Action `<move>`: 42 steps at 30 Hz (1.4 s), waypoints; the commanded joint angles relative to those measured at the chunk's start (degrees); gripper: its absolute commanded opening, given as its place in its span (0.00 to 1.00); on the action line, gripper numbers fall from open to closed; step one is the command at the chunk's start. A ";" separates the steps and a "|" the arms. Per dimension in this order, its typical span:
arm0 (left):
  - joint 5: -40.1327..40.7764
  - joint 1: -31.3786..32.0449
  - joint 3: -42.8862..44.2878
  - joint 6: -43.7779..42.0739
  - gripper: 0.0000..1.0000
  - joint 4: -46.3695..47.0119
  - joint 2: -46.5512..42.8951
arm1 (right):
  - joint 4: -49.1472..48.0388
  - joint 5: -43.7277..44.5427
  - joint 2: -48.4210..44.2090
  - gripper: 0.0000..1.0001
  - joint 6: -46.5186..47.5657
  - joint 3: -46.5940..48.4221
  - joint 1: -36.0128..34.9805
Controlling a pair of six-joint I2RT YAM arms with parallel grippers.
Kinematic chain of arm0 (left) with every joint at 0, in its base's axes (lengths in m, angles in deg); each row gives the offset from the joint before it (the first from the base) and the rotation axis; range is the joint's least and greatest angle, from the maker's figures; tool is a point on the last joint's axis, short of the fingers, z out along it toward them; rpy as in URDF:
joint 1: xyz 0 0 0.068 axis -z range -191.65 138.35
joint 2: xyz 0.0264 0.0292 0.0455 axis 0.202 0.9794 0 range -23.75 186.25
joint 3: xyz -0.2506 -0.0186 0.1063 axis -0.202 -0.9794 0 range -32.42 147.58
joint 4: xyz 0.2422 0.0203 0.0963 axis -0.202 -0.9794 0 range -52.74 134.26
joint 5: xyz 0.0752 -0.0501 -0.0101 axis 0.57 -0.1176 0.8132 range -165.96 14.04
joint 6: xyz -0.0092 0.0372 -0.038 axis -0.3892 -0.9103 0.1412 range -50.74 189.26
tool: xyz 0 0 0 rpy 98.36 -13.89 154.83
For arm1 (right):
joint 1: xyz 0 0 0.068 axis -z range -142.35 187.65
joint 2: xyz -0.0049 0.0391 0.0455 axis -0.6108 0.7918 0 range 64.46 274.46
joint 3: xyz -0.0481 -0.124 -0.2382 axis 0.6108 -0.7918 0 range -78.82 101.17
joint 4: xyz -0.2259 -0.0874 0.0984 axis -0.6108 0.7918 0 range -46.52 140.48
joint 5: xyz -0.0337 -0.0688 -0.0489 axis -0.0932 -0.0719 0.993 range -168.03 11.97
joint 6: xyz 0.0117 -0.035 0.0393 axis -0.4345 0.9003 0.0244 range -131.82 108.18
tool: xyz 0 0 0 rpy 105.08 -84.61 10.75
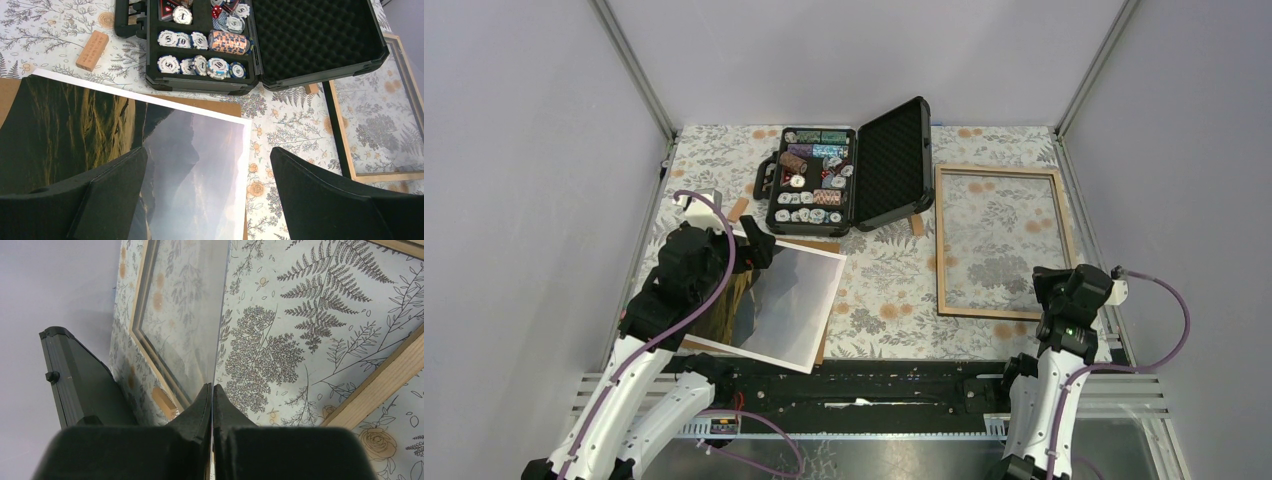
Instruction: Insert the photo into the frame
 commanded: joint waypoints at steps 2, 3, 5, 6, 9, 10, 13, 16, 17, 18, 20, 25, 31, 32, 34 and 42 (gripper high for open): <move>0.08 0.29 -0.57 -0.66 0.99 3.15 0.39 | 0.56 1.12 -2.03 0.00 0.94 0.09 0.02; 0.03 0.29 -0.57 -0.66 0.99 3.14 0.40 | 0.55 1.23 -2.08 0.00 0.80 -0.06 0.02; 0.07 0.37 -0.57 -0.74 0.99 3.23 0.35 | 0.46 1.76 -2.20 0.00 0.67 -0.35 0.02; 0.03 0.37 -0.57 -0.75 0.99 3.23 0.40 | 0.38 2.27 -2.29 0.00 0.54 -0.51 -0.03; 0.03 0.46 -0.57 -0.81 0.99 3.09 0.27 | 0.17 3.38 -2.71 0.00 0.20 -0.64 -0.01; 0.09 0.53 -0.57 -0.76 0.99 3.17 0.31 | 0.17 3.79 -2.85 0.00 -0.09 -0.67 0.01; 0.15 0.55 -0.57 -0.75 0.99 3.10 0.23 | -0.29 4.67 -2.82 0.00 -1.01 -0.97 0.01; 0.13 0.63 -0.57 -0.83 0.99 3.13 0.16 | -1.53 4.74 -2.51 0.00 -2.13 -1.92 0.01; 0.18 0.63 -0.57 -0.84 0.99 3.12 0.16 | -2.52 4.53 -2.47 0.00 -2.58 -2.41 0.02; 0.24 0.64 -0.57 -0.84 0.99 3.10 0.10 | -3.03 4.38 -2.39 0.00 -2.90 -2.68 0.02; 0.20 0.64 -0.57 -0.84 0.99 3.16 0.12 | -3.34 4.16 -1.90 0.00 -3.38 -2.86 0.02; 0.13 0.64 -0.57 -0.84 0.99 3.09 0.20 | -4.57 3.69 -1.73 0.00 -4.39 -3.68 -0.03; 0.24 0.63 -0.57 -0.84 0.99 3.09 0.28 | -5.04 1.32 -0.95 0.00 -4.67 -4.68 0.02; 0.25 0.63 -0.57 -0.84 0.99 3.10 0.34 | -4.70 1.21 -1.22 0.00 -4.62 -4.65 0.02; 0.25 0.64 -0.57 -0.84 0.99 3.12 0.48 | -3.91 1.29 -2.06 0.00 -4.73 -4.72 0.02; -0.01 0.64 -0.65 -0.78 0.99 3.19 0.41 | 0.16 1.65 -3.42 0.00 -4.85 -4.60 0.02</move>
